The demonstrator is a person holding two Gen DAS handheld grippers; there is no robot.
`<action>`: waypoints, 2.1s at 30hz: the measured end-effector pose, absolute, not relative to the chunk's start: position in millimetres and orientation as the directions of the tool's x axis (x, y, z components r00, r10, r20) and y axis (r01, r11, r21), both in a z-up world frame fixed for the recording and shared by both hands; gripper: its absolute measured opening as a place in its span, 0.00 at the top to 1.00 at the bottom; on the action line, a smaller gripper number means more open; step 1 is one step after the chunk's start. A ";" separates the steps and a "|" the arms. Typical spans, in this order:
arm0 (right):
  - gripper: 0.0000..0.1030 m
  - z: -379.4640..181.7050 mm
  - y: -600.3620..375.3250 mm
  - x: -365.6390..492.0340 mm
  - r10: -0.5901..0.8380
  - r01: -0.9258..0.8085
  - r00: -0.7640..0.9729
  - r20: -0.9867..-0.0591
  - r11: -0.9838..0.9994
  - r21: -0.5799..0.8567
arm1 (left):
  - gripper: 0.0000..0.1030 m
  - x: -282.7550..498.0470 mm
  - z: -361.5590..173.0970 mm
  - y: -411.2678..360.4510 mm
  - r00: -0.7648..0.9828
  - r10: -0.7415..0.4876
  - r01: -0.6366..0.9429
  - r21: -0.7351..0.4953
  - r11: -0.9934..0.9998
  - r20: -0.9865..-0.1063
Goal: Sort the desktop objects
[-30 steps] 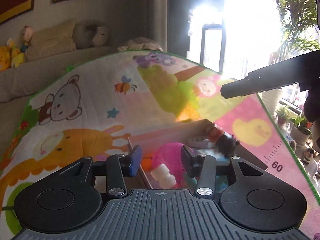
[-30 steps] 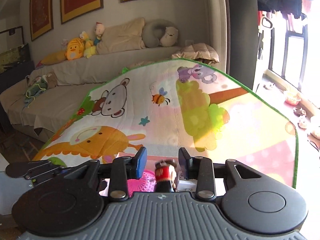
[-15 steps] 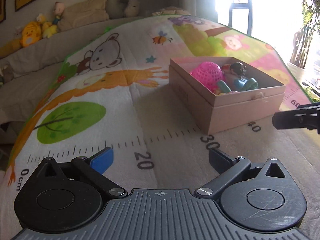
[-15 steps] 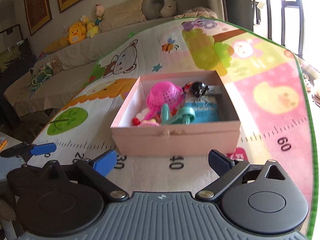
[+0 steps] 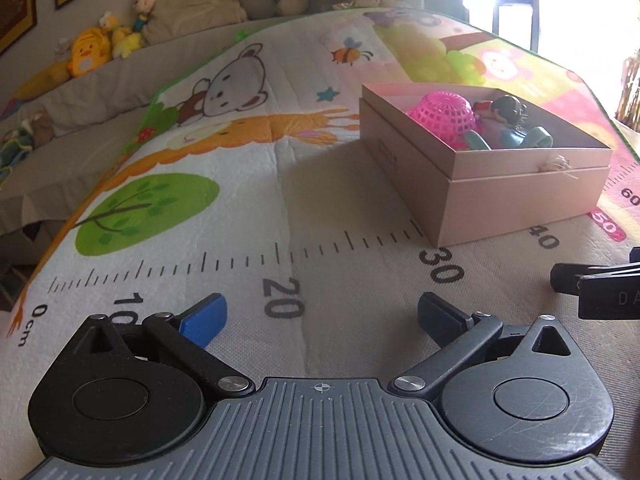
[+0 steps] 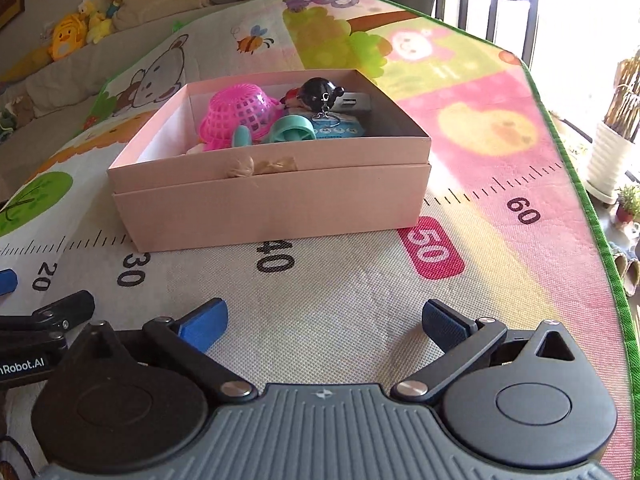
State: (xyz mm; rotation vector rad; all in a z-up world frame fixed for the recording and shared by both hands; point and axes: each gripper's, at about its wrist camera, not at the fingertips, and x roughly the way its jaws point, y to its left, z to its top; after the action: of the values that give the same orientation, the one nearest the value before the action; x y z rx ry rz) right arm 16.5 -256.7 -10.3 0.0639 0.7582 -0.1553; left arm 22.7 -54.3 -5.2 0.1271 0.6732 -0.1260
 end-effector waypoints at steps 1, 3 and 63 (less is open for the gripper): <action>0.00 -10.8 -257.0 17.6 -0.120 0.167 0.717 -0.687 0.986 0.002 | 0.00 22.8 -5.0 -54.0 0.774 -0.077 0.157 0.073 0.985 -0.628; 0.00 -12.3 -255.9 17.1 -0.135 0.187 0.726 -0.674 0.982 0.005 | 0.00 25.3 -4.8 -51.8 0.767 -0.091 0.157 0.048 0.986 -0.635; 0.00 -16.6 -251.7 11.9 -0.159 0.211 0.753 -0.639 0.977 0.006 | 0.00 25.6 -5.7 -47.4 0.761 -0.108 0.154 0.017 0.988 -0.640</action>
State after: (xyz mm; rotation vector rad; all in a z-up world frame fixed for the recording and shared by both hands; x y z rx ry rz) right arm 11.9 -251.7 -16.6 0.0792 0.6901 -0.2019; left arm 25.6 -47.4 -5.7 0.0697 0.6916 -0.1428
